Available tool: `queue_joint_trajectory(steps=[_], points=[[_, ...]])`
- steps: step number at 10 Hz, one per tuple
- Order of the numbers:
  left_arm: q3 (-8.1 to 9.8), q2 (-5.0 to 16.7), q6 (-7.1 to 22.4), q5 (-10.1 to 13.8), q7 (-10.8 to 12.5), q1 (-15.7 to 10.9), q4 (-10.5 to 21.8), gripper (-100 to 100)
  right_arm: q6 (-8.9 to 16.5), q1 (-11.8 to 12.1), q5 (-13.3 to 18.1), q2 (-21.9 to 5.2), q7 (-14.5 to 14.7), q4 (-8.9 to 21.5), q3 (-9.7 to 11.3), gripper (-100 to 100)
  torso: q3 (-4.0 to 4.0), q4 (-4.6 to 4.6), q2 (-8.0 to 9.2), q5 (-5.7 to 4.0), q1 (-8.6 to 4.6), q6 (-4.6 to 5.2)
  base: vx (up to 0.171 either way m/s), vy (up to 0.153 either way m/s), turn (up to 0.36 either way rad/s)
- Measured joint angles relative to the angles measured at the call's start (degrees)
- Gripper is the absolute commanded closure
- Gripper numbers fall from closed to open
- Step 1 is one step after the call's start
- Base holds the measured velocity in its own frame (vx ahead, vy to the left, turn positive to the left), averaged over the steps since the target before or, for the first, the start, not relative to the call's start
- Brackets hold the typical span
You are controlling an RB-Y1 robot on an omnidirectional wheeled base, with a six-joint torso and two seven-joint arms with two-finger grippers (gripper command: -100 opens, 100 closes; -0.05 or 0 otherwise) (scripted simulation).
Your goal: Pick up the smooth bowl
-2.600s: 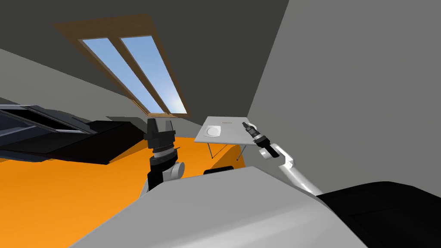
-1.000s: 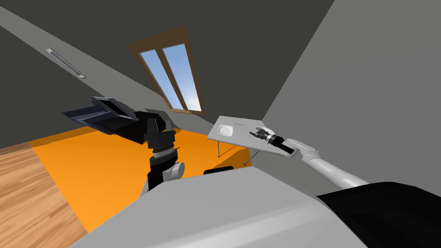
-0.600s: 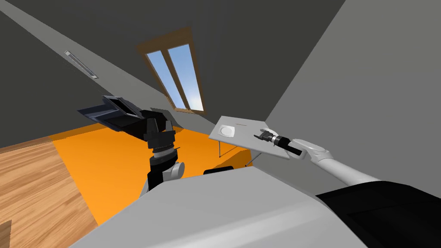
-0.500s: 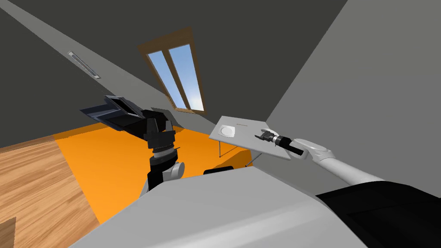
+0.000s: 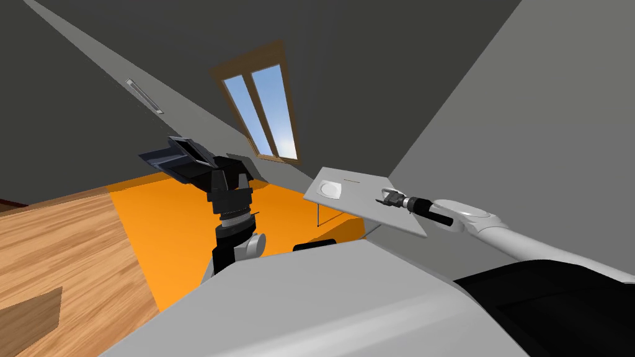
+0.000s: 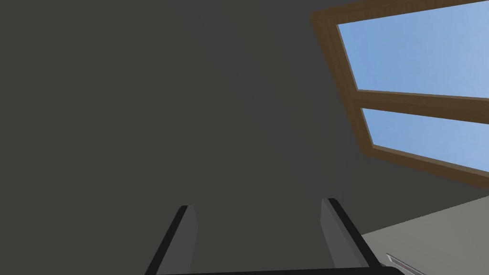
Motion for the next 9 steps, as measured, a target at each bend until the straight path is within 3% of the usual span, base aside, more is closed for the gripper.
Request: queue_joint_trajectory(steps=[2,3,5,6,7,9], points=[[0.0,0.0,0.0,0.0,0.0,0.0,0.0,0,-0.5,0.3,1.8,-1.7,0.8,2.7,0.8,-100,0.0,0.0,0.0,0.0,-0.01,0.01,0.006,-0.017,0.136],[0.0,0.0,0.0,0.0,0.0,0.0,0.0,0,-0.8,1.9,3.1,-3.1,1.6,3.7,0.7,-100,0.0,0.0,0.01,-0.01,-0.03,0.01,0.003,-0.02,0.055],[0.0,0.0,0.0,0.0,0.0,0.0,0.0,0,-1.7,2.1,4.8,-4.7,2.3,7.0,1.5,-100,0.01,0.01,0.02,0.0,-0.02,0.02,0.006,-0.019,0.113],[0.0,0.0,0.0,0.0,0.0,0.0,0.0,0,-3.1,1.3,6.3,-5.6,3.1,10.4,2.6,-100,0.0,0.0,-0.01,-0.02,-0.05,0.0,0.008,-0.026,0.053],[0.01,0.0,0.0,0.0,0.0,0.0,0.0,0,-2.8,2.4,6.9,-6.3,3.2,10.0,2.7,-100,0.0,0.0,0.0,-0.02,-0.04,0.03,0.014,-0.034,0.132],[0.0,0.0,0.0,0.0,0.0,0.0,0.0,0,-3.3,4.1,9.8,-8.1,4.4,13.1,4.1,-100,-0.04,-0.01,-0.07,-0.04,-0.12,0.0,0.027,-0.049,0.145]])
